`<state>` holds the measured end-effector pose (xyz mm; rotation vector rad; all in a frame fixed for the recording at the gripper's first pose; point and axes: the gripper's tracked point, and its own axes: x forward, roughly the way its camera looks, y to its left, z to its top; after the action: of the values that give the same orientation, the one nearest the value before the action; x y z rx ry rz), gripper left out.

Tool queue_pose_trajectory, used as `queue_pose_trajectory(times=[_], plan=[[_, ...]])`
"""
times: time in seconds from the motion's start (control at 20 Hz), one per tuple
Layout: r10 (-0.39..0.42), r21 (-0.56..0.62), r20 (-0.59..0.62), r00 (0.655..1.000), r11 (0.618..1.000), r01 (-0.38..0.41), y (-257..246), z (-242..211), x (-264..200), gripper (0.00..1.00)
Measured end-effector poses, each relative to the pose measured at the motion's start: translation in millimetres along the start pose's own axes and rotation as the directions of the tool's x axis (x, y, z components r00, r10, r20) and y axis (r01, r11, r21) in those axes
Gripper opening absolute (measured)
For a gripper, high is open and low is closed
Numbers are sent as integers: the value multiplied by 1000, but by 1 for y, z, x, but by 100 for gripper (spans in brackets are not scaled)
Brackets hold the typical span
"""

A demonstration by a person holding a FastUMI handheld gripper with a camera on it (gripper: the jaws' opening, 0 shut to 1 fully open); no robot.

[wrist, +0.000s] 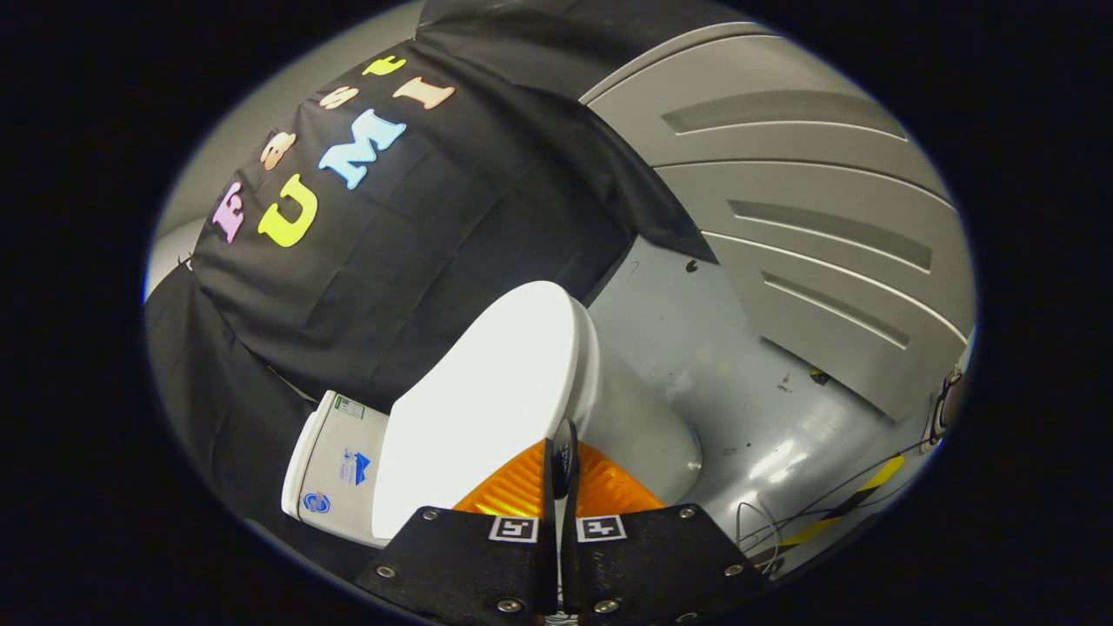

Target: Open the toilet lid.

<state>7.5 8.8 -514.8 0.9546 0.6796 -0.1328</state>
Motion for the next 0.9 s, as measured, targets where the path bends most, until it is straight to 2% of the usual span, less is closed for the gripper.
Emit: queue_pose_trajectory(times=[0.25,0.6,0.8,0.9], plan=[[-20,-61,19,1000,998,21,18,12,-11,2],[34,-209,68,997,978,-20,66,43,-38,1],[48,-200,87,995,979,-30,94,58,-54,2],[52,-240,97,994,970,-27,107,60,-57,1]])
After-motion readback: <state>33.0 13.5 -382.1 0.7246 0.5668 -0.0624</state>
